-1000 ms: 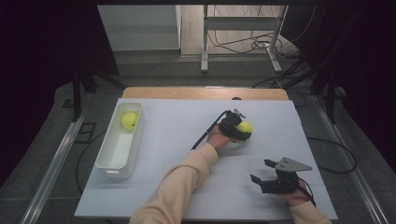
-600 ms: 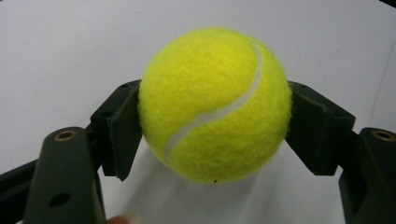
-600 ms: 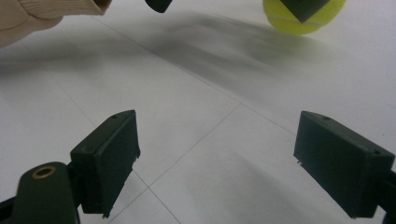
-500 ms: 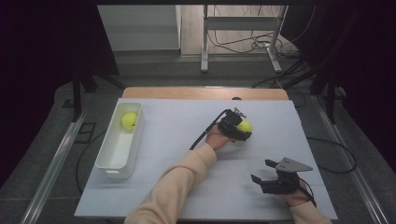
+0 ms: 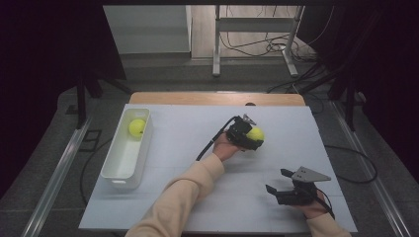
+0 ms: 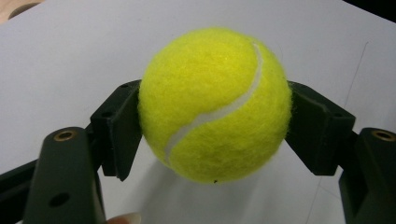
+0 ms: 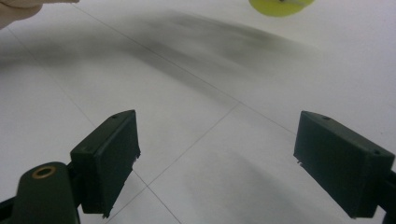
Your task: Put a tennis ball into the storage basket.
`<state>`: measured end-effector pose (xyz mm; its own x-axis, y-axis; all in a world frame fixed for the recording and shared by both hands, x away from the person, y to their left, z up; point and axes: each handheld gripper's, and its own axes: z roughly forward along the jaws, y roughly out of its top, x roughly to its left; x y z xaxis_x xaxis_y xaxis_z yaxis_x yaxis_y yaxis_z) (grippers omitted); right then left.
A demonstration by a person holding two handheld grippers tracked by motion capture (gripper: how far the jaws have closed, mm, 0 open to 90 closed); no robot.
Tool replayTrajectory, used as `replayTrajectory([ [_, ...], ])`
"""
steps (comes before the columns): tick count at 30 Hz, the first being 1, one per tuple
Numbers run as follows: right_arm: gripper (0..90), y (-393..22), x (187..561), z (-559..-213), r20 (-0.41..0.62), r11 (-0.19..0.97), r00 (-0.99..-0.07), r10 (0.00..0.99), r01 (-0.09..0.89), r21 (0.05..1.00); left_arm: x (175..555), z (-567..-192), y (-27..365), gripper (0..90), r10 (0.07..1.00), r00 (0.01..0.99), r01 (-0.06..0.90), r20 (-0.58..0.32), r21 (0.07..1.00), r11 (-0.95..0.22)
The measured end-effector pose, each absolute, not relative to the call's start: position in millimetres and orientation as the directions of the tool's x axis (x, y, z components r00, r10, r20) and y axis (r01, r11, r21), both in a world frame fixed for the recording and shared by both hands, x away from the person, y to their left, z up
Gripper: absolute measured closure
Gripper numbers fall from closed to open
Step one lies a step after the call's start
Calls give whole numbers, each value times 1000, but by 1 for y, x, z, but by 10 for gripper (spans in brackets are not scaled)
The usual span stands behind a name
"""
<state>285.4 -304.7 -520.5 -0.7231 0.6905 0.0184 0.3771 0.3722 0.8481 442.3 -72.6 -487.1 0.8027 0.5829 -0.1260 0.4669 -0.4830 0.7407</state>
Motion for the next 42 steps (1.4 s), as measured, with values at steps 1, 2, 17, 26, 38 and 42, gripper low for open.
replayTrajectory([
  [1, 143, -305, 286, -521, 18, 373, -723, 690, 377, 848, 442, -487, -71, 269, 582, 804, 464, -125, 743, -482],
  [2, 143, -305, 286, -521, 18, 373, -723, 690, 377, 848, 441, -487, -70, 269, 583, 803, 463, -124, 745, -480],
  [17, 144, -305, 285, -520, 13, 377, -725, 689, 374, 847, 425, -485, -55, 269, 572, 809, 450, -133, 766, -459],
  [26, 144, -305, 285, -521, 11, 379, -723, 691, 375, 846, 418, -482, -45, 269, 576, 807, 443, -130, 778, -446],
  [38, 144, -305, 286, -521, 7, 381, -723, 691, 373, 846, 409, -480, -32, 268, 579, 809, 424, -104, 786, -451],
  [42, 144, -305, 285, -521, 7, 382, -722, 691, 374, 845, 406, -479, -29, 268, 576, 809, 426, -117, 792, -437],
])
